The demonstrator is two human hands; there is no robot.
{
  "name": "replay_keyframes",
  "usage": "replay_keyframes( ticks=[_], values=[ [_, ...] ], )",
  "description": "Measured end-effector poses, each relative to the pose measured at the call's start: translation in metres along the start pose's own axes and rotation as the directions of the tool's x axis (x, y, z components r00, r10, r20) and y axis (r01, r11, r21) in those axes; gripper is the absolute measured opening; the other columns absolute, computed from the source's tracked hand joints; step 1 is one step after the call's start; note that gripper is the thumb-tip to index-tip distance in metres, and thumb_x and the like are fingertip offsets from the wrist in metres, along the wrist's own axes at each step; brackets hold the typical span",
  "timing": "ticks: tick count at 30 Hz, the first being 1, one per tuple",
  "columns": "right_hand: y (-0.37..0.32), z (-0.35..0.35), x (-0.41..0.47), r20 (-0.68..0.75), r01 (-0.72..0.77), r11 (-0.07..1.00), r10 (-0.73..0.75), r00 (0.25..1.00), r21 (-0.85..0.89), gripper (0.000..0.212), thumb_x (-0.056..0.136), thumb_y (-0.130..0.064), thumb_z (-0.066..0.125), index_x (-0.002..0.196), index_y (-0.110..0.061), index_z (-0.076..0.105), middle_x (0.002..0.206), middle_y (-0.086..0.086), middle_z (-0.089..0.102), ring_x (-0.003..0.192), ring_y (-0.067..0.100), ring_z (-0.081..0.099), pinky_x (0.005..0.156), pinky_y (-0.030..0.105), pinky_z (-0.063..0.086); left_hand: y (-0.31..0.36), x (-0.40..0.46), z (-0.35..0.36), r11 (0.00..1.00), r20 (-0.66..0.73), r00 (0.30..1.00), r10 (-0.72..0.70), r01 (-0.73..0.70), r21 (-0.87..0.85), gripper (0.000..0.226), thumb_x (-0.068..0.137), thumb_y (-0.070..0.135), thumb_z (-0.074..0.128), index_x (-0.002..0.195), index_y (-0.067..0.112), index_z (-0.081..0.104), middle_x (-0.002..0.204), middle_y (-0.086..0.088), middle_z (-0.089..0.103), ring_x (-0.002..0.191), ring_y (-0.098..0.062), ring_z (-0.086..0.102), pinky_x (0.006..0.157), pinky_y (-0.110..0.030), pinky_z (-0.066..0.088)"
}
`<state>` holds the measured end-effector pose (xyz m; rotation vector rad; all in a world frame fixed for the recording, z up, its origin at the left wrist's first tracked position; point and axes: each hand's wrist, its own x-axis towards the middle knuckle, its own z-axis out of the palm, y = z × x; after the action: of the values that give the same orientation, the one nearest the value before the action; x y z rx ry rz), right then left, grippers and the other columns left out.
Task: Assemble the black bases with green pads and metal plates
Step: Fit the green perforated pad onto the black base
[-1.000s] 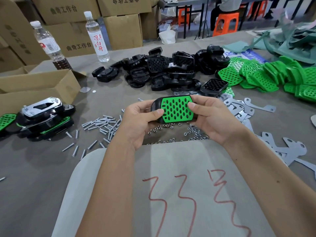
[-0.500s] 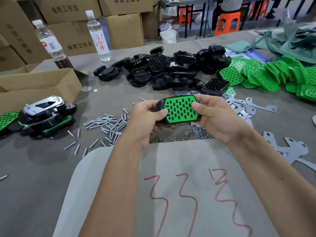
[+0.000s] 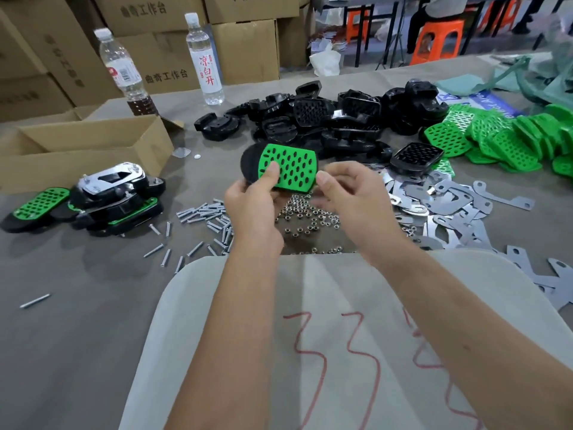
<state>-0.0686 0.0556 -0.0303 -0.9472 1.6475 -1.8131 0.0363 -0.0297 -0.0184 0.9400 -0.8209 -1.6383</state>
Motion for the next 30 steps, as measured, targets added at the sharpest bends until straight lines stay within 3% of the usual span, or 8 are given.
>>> replay_keyframes(
  ticks=[5,8,12,14,18,22,25,30],
  values=[
    [-0.005,0.043,-0.007,0.528,0.441,0.647,-0.070,0.846,-0.621,0.009,0.094,-0.019,0.073,0.103,-0.015,0.072,0.093,0.001,0.067,0.088,0.018,0.060,0.077,0.029,0.039,0.036,0.031,-0.042,0.985,-0.313,0.943,0.116,-0.150,-0.089,0.015,0.088,0.008,0.078,0.086,0.014,0.065,0.086,-0.004,0.076,0.076,-0.018,0.074,0.054,-0.024,0.055],
    [-0.015,0.075,-0.011,0.546,0.456,0.498,0.042,0.837,-0.737,0.021,0.094,-0.035,0.070,0.095,-0.016,0.063,0.101,0.011,0.065,0.100,0.033,0.062,0.077,0.034,0.043,0.042,0.037,-0.053,0.977,-0.357,0.925,0.127,-0.178,-0.113,0.012,0.087,0.007,0.078,0.086,0.012,0.067,0.091,-0.008,0.076,0.081,-0.022,0.076,0.056,-0.025,0.056],
    [-0.019,0.096,-0.008,0.513,0.429,0.367,0.171,0.841,-0.825,0.014,0.094,-0.019,0.067,0.092,-0.009,0.058,0.101,0.014,0.064,0.101,0.032,0.064,0.072,0.031,0.039,0.039,0.039,-0.056,0.983,-0.373,0.923,0.094,-0.145,-0.113,0.013,0.087,0.008,0.077,0.087,0.014,0.065,0.093,-0.009,0.075,0.078,-0.023,0.073,0.053,-0.024,0.053],
    [-0.021,0.091,0.001,0.496,0.385,0.400,0.226,0.838,-0.832,0.022,0.093,-0.014,0.067,0.076,-0.013,0.052,0.087,0.010,0.062,0.085,0.027,0.060,0.068,0.030,0.040,0.037,0.039,-0.056,0.987,-0.368,0.927,0.076,-0.123,-0.107,0.014,0.087,0.008,0.077,0.086,0.014,0.064,0.090,-0.008,0.075,0.075,-0.022,0.073,0.053,-0.024,0.053],
    [-0.014,0.080,0.014,0.428,0.294,0.480,0.195,0.883,-0.826,0.008,0.092,-0.008,0.068,0.099,-0.006,0.071,0.098,0.014,0.074,0.092,0.031,0.070,0.080,0.035,0.058,0.036,0.039,-0.053,0.990,-0.329,0.944,0.035,-0.077,-0.115,0.014,0.086,0.007,0.077,0.085,0.014,0.065,0.079,-0.003,0.074,0.065,-0.016,0.072,0.058,-0.027,0.056],
    [-0.003,0.059,0.019,0.310,0.197,0.620,0.079,0.948,-0.759,0.005,0.092,-0.004,0.070,0.088,-0.002,0.068,0.085,0.016,0.075,0.082,0.032,0.071,0.076,0.032,0.059,0.032,0.040,-0.050,1.000,-0.243,0.970,-0.008,0.003,-0.018,0.014,0.087,0.010,0.075,0.094,0.015,0.064,0.089,-0.004,0.073,0.078,-0.020,0.071,0.071,-0.035,0.060],
    [0.001,0.036,0.017,0.205,0.099,0.846,0.012,0.979,-0.524,0.015,0.091,-0.009,0.076,0.083,-0.020,0.069,0.073,-0.001,0.069,0.065,0.013,0.063,0.062,0.022,0.051,0.027,0.037,-0.044,0.991,-0.111,0.991,-0.075,0.086,0.098,0.018,0.088,0.011,0.073,0.105,0.011,0.066,0.096,-0.006,0.074,0.086,-0.022,0.073,0.080,-0.040,0.062],
    [0.007,0.000,0.010,0.004,0.037,0.997,-0.037,0.999,-0.065,0.014,0.092,-0.002,0.073,0.094,-0.014,0.067,0.071,0.002,0.073,0.052,0.012,0.061,0.044,0.022,0.045,0.014,0.026,-0.032,0.917,0.169,0.973,-0.156,0.080,0.391,0.010,0.087,0.007,0.073,0.096,0.008,0.073,0.078,-0.005,0.078,0.071,-0.023,0.077,0.056,-0.036,0.062]
  ],
)
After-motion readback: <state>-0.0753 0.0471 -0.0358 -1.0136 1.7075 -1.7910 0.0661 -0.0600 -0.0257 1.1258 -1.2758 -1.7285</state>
